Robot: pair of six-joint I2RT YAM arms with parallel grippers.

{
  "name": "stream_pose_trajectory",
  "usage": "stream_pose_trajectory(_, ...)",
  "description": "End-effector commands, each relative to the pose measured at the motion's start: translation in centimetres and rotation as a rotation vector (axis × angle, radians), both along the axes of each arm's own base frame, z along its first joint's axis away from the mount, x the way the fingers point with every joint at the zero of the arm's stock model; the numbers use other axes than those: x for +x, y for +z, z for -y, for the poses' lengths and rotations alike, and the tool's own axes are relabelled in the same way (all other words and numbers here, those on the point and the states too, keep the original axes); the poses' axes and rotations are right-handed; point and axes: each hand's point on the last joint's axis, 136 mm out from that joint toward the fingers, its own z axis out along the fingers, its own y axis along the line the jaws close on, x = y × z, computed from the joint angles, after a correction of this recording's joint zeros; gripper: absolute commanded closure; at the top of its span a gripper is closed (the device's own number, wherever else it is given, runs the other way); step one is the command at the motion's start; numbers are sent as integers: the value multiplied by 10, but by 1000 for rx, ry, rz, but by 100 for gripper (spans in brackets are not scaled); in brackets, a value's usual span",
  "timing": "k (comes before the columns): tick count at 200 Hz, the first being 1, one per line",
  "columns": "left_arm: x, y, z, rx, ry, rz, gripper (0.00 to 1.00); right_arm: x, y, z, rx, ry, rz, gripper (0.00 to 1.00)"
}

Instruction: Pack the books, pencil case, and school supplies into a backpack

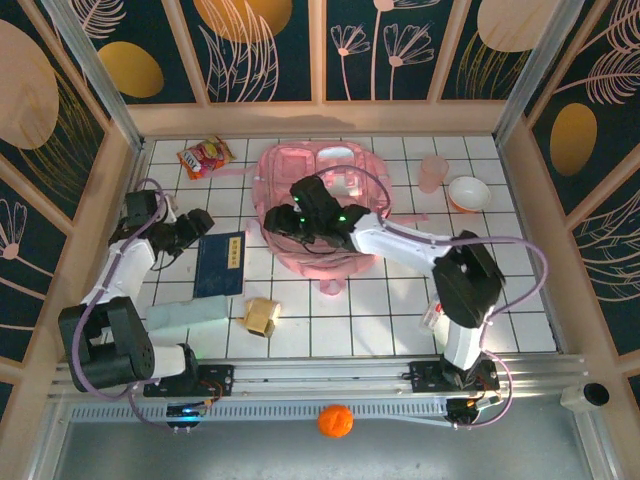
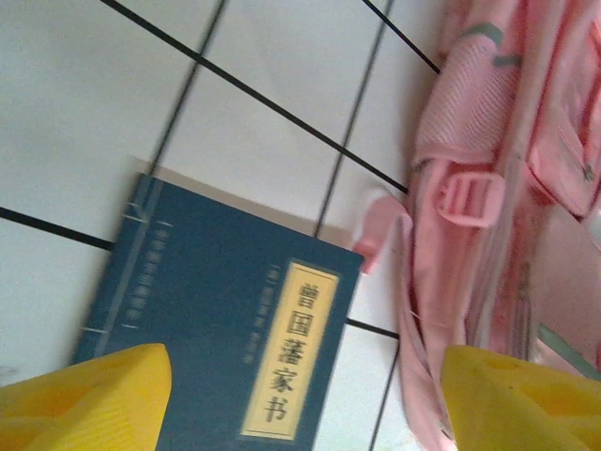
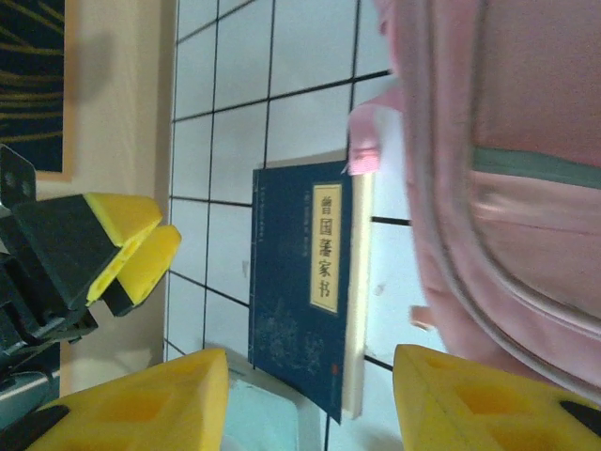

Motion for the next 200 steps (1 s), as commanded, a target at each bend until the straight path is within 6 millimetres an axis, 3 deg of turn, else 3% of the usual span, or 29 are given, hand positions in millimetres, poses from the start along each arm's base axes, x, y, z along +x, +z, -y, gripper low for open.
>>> stream_pose_trajectory(1,-15,-15,-15,31,26,-58,23,-7,4,-33,61,80,-22,51)
stream_pose_trajectory(22,-23,-31,-33,77,82,-116,14,-14,-23,-45,23,120,-76,51)
stream_pose_trajectory(48,-28,-43,-40,105,113,-135,13,-21,-51,-54,-36,149,-109,51)
stream_pose_trajectory(90,-32,-60,-34,71,99,-162,14,-23,-83,-61,-89,178,-149,51)
stream_pose_trajectory(149,-47,-79,-40,131,89,-218,14,-29,-104,-76,-91,221,-194,51)
stream_pose_trajectory(175,-51,-88,-26,59,73,-210,20,-30,-106,-85,-81,256,-194,54)
stream_pose_trajectory(200,-49,-87,-18,4,78,-176,25,-24,-118,-79,-153,237,-188,55)
